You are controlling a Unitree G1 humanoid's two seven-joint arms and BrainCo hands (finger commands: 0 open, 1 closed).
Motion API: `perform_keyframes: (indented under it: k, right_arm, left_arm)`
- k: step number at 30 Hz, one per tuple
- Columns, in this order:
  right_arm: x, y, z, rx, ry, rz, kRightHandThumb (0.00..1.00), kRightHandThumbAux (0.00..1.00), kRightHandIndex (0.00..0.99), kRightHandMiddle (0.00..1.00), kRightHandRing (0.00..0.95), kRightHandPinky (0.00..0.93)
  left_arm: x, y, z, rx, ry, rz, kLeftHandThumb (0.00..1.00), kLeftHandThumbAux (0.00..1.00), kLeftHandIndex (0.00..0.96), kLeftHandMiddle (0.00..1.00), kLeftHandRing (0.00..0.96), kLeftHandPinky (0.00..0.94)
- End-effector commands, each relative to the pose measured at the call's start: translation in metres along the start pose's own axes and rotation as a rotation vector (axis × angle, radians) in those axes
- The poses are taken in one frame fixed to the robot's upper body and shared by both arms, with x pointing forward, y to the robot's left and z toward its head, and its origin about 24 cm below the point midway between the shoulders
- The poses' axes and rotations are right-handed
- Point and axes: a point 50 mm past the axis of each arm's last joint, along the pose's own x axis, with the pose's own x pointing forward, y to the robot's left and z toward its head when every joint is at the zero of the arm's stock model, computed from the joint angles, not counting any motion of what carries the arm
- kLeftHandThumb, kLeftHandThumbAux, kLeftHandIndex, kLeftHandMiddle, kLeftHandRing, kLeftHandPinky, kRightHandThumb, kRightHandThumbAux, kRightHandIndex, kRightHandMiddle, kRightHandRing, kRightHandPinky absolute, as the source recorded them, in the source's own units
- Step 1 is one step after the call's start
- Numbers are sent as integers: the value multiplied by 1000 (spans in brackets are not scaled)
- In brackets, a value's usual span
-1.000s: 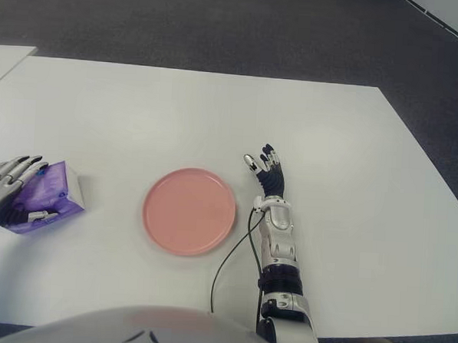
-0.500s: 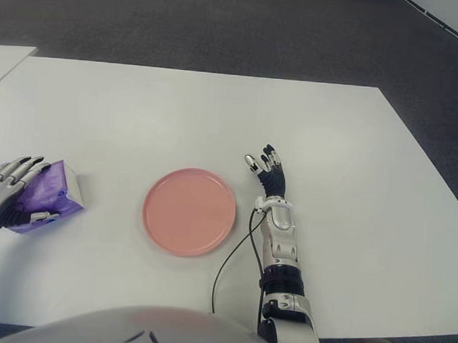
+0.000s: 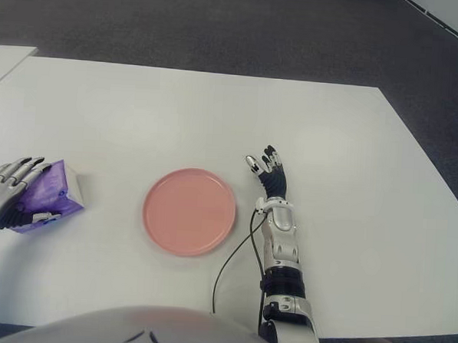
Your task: Put the tissue paper into the plate.
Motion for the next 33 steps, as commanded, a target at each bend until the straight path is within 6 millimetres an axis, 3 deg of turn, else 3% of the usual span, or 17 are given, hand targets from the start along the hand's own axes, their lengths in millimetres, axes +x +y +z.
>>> perform_keyframes:
  k: [1, 17, 33]
  right_arm:
    - [-10, -7, -26, 19, 131, -28, 204, 660, 0, 0, 0, 9]
    - [-12, -5, -27, 20, 131, -27, 204, 660, 0, 0, 0, 9]
    - [-14, -4, -27, 20, 130, -27, 204, 660, 0, 0, 0, 9]
  left_arm:
    - [-5, -11, 10, -19, -10, -15, 200, 404, 0, 0, 0, 10]
    - [5, -28, 28, 31, 74, 61, 131, 489, 0, 0, 0, 0]
    - [6, -34, 33, 32, 50, 118, 75, 496, 0, 0, 0, 0]
